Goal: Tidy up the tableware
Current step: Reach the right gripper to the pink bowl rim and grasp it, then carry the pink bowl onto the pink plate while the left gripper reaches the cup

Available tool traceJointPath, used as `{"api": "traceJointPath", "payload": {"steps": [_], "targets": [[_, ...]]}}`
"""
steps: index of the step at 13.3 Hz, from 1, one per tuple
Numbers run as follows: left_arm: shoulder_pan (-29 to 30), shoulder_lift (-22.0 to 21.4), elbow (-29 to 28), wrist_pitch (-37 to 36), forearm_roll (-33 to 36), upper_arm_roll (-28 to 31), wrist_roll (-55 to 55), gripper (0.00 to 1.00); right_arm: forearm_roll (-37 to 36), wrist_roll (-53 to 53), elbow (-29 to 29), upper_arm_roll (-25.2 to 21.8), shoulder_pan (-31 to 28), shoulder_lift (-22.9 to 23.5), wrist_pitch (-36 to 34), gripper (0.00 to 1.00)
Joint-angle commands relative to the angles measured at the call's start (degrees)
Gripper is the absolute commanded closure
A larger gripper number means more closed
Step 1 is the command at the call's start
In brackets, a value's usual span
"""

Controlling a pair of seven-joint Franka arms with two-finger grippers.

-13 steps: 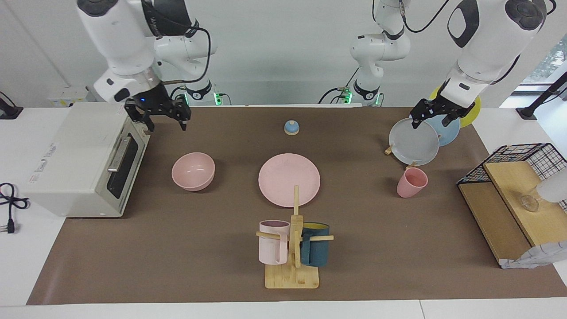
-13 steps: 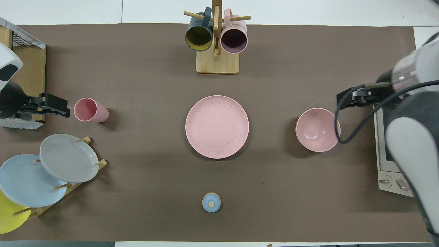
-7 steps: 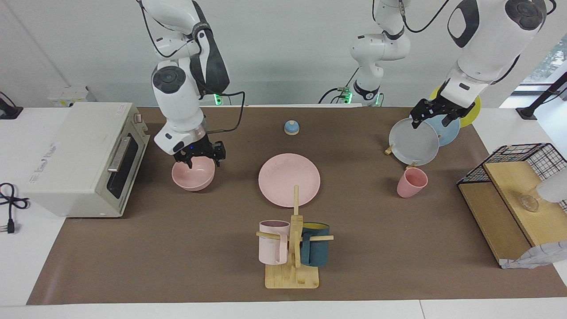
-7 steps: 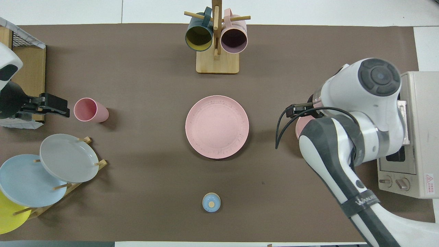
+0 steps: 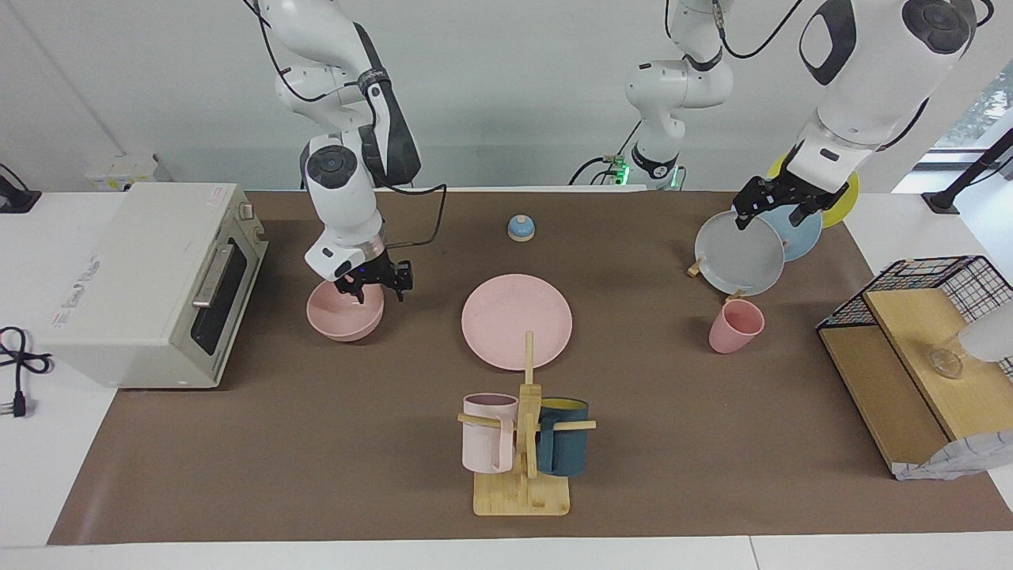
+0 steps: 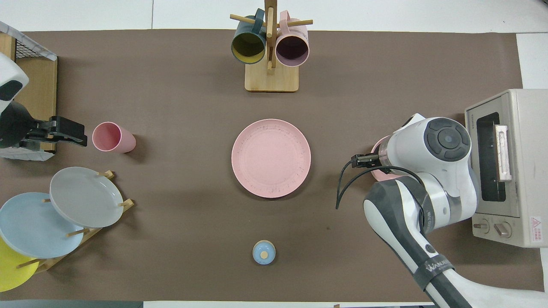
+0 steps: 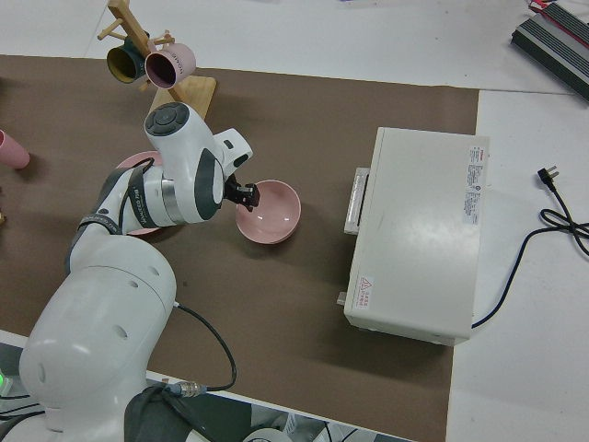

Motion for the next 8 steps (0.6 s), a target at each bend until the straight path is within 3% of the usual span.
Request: {"api": "traceJointPath", "payload": {"steps": [1,2,4,6,8], "targets": [[-0.3,-0.9,-0.3,-0.2,0.1,0.1,0.1,0.0,1.1,0.6,-2.8,-0.1,0.0,-1.3,1.8,0.36],[-0.4,-0.8,-0.3,-0.2,0.1,0.1,0.1,0.0,1.1,0.6,-2.8,0.0,0.0,-1.3,1.9,0.42],[-0.5,-0.8,-0.3,-0.2,0.1,0.1,0.1,0.0,1.1,0.0,-2.8,-0.1,0.0,-1.4,1.9,0.67],[-0.1,-0.8,-0.3,-0.2,0.1,0.1,0.1,0.0,0.6,0.0,-3.2,-0.1,0.0,-1.5,1.8,1.0],[0.0,-0.8,-0.3,-0.1,0.1,0.1,0.3,0.0,0.2,-0.1,-3.3,0.0,0.0,-1.5,1.8,1.0]]}}
